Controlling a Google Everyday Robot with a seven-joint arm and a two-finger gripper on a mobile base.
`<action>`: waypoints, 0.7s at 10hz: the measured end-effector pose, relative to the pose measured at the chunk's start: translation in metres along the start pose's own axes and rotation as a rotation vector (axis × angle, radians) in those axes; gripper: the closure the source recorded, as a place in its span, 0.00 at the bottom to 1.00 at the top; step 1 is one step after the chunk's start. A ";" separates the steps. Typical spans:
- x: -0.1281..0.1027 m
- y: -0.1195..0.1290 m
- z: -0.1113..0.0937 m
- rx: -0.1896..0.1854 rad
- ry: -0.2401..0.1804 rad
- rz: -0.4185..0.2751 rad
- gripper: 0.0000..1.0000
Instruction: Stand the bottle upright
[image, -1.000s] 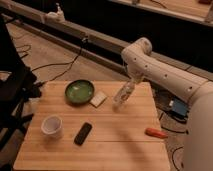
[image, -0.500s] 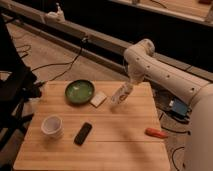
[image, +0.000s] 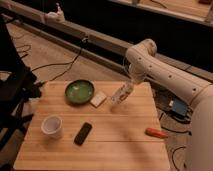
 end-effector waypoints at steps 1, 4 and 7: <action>0.001 0.000 0.001 -0.001 -0.001 0.000 1.00; 0.008 0.003 0.004 -0.018 0.015 -0.007 1.00; 0.021 -0.003 0.004 -0.007 0.065 -0.020 1.00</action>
